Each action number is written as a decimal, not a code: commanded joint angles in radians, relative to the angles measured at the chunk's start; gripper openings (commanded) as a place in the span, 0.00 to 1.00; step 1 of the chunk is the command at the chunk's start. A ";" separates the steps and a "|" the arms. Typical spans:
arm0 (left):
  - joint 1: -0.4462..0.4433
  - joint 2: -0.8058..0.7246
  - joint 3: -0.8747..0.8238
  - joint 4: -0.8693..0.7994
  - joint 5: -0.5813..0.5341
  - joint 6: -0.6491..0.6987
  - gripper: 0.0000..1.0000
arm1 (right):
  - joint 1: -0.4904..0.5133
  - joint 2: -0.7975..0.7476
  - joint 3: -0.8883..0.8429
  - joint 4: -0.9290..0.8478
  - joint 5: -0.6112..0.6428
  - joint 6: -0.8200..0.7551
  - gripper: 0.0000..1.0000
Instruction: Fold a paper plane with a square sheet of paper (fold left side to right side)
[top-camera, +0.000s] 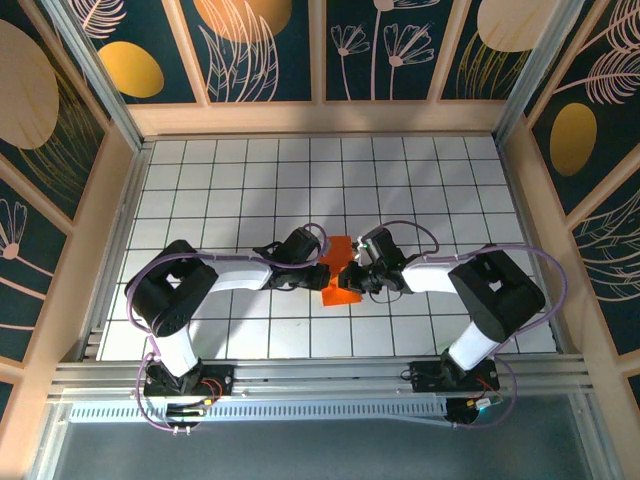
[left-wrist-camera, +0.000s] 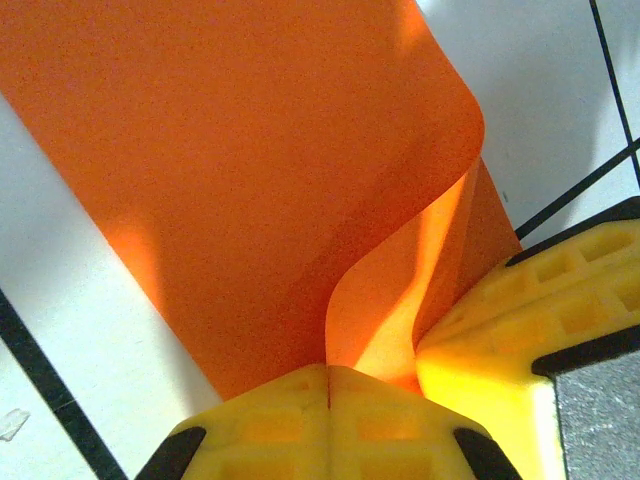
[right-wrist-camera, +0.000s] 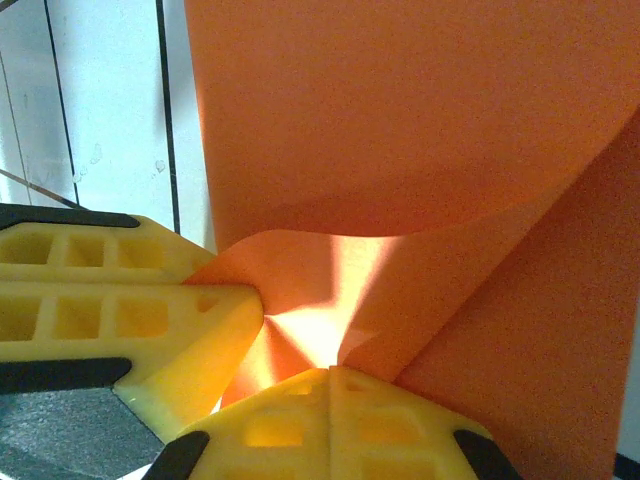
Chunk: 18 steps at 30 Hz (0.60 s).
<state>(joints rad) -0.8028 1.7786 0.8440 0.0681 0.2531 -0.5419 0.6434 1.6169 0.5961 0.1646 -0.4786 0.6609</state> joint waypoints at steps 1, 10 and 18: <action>0.009 -0.002 0.010 -0.025 -0.006 0.000 0.04 | 0.009 0.016 0.005 -0.045 0.039 -0.018 0.00; 0.009 -0.170 0.051 -0.134 -0.126 -0.015 0.27 | 0.009 0.002 -0.008 -0.029 0.032 -0.015 0.00; 0.006 -0.328 -0.096 -0.084 0.001 -0.122 0.09 | 0.008 -0.001 -0.001 -0.033 0.028 -0.019 0.00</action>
<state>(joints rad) -0.8028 1.4876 0.8177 -0.0257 0.1833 -0.5983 0.6434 1.6169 0.5957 0.1654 -0.4789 0.6609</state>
